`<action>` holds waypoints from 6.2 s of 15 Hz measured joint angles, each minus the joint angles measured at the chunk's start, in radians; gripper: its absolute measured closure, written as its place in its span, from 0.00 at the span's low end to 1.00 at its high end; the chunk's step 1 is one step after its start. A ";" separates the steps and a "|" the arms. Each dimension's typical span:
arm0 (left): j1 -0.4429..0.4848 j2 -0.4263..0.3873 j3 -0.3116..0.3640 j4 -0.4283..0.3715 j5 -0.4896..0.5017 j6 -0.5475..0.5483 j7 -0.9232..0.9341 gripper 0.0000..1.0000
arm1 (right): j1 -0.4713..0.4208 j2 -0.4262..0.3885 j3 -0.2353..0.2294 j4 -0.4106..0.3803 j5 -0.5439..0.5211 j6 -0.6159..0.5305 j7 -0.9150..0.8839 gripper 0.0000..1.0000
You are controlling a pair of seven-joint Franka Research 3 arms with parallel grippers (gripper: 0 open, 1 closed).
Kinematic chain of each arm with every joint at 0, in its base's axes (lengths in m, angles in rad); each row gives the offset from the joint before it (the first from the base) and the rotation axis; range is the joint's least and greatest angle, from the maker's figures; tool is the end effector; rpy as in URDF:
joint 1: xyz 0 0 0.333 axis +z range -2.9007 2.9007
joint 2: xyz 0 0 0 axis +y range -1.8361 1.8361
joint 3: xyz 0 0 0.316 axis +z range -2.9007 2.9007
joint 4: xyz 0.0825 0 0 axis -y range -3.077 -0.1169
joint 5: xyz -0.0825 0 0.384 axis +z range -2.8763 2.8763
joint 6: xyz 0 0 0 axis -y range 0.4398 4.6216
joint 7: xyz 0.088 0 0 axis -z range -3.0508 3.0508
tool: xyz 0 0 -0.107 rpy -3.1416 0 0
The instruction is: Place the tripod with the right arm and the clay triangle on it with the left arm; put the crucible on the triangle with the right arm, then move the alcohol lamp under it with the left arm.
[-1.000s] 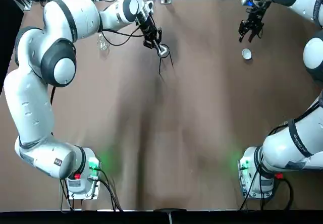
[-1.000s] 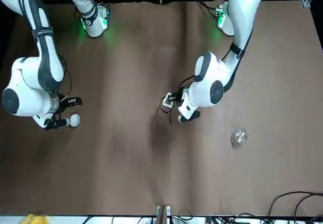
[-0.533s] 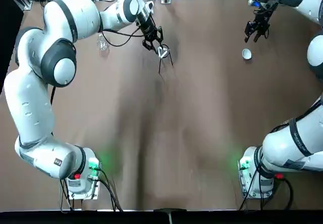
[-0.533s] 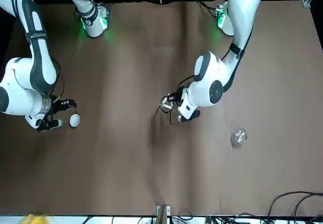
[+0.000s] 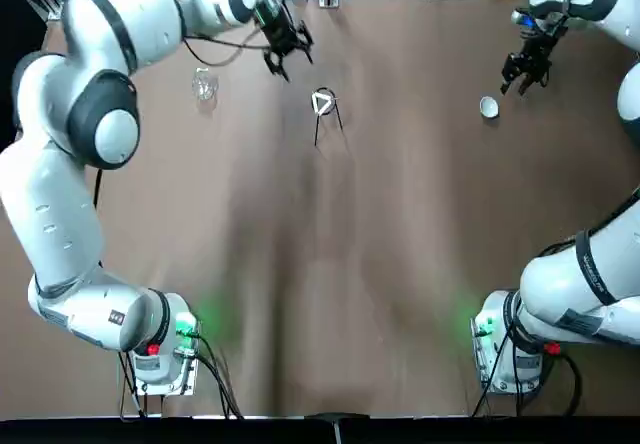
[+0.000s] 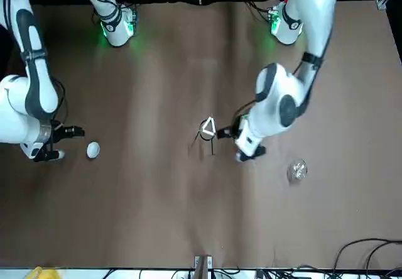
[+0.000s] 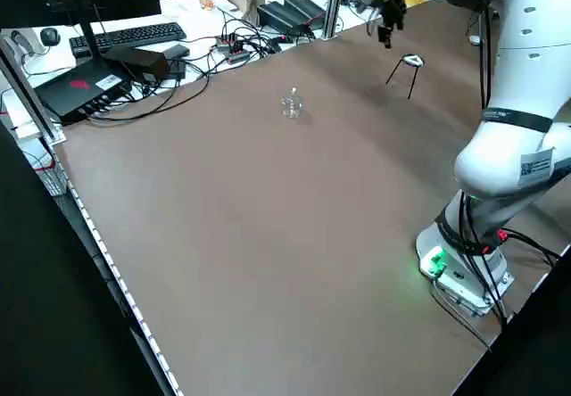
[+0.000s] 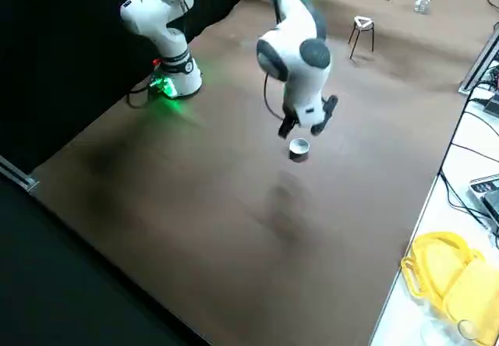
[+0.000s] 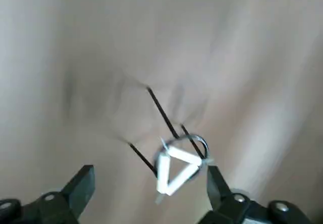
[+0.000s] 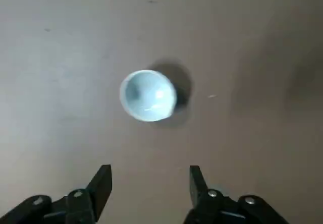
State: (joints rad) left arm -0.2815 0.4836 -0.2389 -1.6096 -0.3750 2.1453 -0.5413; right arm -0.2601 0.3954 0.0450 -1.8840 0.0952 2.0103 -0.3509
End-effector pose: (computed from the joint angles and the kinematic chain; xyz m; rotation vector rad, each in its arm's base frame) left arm 0.6005 -0.3370 0.3642 2.7113 0.3381 -0.2323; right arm 0.5868 -0.1236 0.2796 -2.9506 -0.1217 0.3431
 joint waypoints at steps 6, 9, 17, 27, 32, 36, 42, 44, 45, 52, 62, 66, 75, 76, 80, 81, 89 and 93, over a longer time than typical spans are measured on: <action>0.104 -0.040 0.002 0.000 0.319 -0.009 0.001 0.00 | -0.032 0.095 0.007 0.000 0.001 0.101 -0.034 0.38; 0.158 -0.032 0.003 -0.002 0.447 -0.009 0.035 0.00 | -0.028 0.110 0.019 0.000 0.009 0.144 -0.034 0.42; 0.357 -0.010 0.005 0.000 0.470 -0.009 0.375 0.00 | -0.014 0.168 0.027 0.003 0.024 0.232 -0.034 0.55; 0.611 -0.015 -0.005 0.004 0.470 -0.029 1.005 0.00 | -0.003 0.190 0.027 0.016 0.025 0.242 -0.033 0.81; 0.663 0.015 -0.005 0.001 0.349 -0.028 1.160 0.00 | 0.002 0.185 0.029 0.034 0.033 0.226 -0.033 0.94; 0.665 0.028 -0.007 0.017 0.293 -0.013 1.336 0.00 | 0.035 0.176 0.032 0.052 0.033 0.162 -0.028 0.94; 0.733 0.102 -0.005 0.021 0.017 0.044 1.789 0.00 | 0.067 -0.008 0.169 0.087 0.093 -0.108 0.211 0.94; 0.754 0.130 -0.005 0.022 -0.068 0.047 1.942 0.00 | 0.075 -0.048 0.232 0.083 0.099 -0.128 0.317 0.94; 0.770 0.155 -0.004 0.022 -0.164 0.047 2.092 0.00 | 0.078 -0.054 0.279 0.081 0.107 -0.129 0.380 0.94; 0.829 0.250 -0.001 0.022 -0.453 0.007 2.533 0.00 | 0.106 -0.055 0.351 0.087 0.250 -0.125 0.523 0.94; 0.869 0.376 -0.006 0.021 -0.619 -0.169 2.884 0.00 | 0.422 -0.001 0.360 0.151 0.343 0.180 0.954 0.94; 0.849 0.421 -0.010 0.019 -0.688 -0.180 2.948 0.00 | 0.516 0.092 0.359 0.195 0.343 0.283 1.033 0.94; 0.781 0.500 -0.012 0.018 -0.810 -0.210 3.023 0.00 | 0.585 0.170 0.357 0.217 0.343 0.388 1.048 0.94; 0.773 0.508 -0.012 0.018 -0.815 -0.210 3.024 0.00 | 0.585 0.174 0.356 0.217 0.343 0.389 1.048 0.94; 0.752 0.523 -0.011 0.019 -0.832 -0.210 3.046 0.00 | 0.586 0.191 0.356 0.218 0.343 0.397 1.048 0.95; 0.744 0.523 -0.011 0.019 -0.844 -0.210 3.055 0.01 | 0.586 0.194 0.355 0.218 0.343 0.401 1.048 0.95; 0.655 0.527 -0.012 0.019 -0.924 -0.211 3.129 0.19 | 0.595 0.207 0.352 0.218 0.343 0.411 1.048 0.95; 0.600 0.527 -0.044 0.009 -0.945 -0.226 3.132 0.19 | 0.595 0.213 0.350 0.218 0.343 0.412 1.048 0.84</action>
State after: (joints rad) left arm 0.3190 1.0103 -0.2828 -1.6010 -1.3197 1.9189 2.5907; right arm 0.3353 0.6081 0.3954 -1.6659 0.4378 2.4224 0.6971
